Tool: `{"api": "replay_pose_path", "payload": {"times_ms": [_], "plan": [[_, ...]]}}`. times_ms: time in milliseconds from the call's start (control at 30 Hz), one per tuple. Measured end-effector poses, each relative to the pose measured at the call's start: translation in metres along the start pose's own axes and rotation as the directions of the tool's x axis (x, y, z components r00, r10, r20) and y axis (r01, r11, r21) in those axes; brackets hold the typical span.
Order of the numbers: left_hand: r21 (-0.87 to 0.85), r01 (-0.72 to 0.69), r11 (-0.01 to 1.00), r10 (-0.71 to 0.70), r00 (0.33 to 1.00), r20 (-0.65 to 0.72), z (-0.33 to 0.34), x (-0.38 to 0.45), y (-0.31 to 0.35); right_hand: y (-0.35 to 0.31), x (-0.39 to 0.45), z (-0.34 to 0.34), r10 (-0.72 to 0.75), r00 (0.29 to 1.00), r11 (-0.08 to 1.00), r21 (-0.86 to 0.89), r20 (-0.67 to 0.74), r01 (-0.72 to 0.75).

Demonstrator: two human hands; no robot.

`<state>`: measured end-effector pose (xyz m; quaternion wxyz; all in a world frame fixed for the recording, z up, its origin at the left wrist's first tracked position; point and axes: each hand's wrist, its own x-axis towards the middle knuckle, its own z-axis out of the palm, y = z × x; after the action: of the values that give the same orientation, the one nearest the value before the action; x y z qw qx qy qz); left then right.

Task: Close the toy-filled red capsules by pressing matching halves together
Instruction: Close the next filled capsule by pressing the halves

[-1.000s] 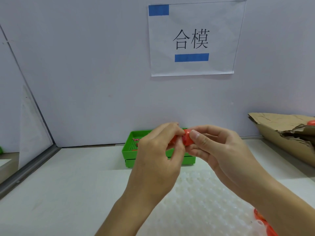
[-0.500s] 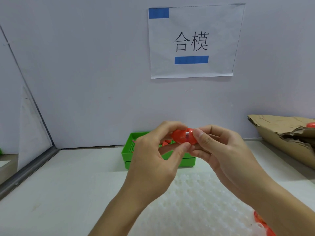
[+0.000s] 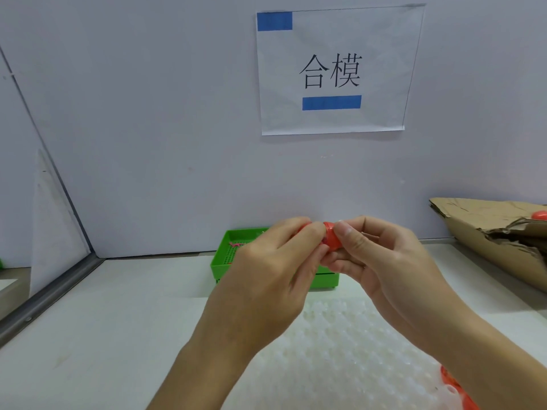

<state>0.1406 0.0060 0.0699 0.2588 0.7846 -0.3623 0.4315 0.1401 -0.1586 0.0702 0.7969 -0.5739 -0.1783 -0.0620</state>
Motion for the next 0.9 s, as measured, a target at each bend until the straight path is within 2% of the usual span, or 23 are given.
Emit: {"api": "replay_pose_path", "payload": {"times_ms": [100,267,333,433,533,667,900], "plan": [[0.058,0.018,0.998,-0.017,1.0,-0.023,0.002,-0.001,0.001,0.0,0.0,0.0,-0.006,1.0,1.0,0.015,-0.003,0.006],[-0.038,0.107,0.994,-0.11,0.99,-0.083,0.004,0.001,0.004,0.0,0.0,0.0,-0.02,1.0,1.0,-0.011,0.001,0.02],[-0.13,0.172,0.977,-0.187,0.976,-0.116,0.005,0.002,0.008,0.0,-0.001,-0.001,-0.022,1.0,0.999,-0.029,0.002,0.022],[-0.337,0.329,0.882,-0.382,0.919,-0.101,0.006,0.003,0.014,-0.001,-0.002,-0.001,-0.042,0.999,0.996,-0.081,0.013,0.043],[-0.409,0.407,0.817,-0.474,0.877,-0.076,0.005,0.004,0.016,-0.002,-0.002,0.0,-0.055,0.998,0.989,-0.137,0.012,0.056],[-0.369,0.406,0.836,-0.467,0.88,-0.09,0.004,0.004,0.017,0.0,-0.003,0.0,-0.072,0.997,0.978,-0.194,0.003,0.071],[-0.287,0.306,0.908,-0.346,0.933,-0.097,0.004,0.004,0.018,0.001,-0.002,0.001,-0.114,0.993,0.961,-0.253,-0.006,0.109]]}}
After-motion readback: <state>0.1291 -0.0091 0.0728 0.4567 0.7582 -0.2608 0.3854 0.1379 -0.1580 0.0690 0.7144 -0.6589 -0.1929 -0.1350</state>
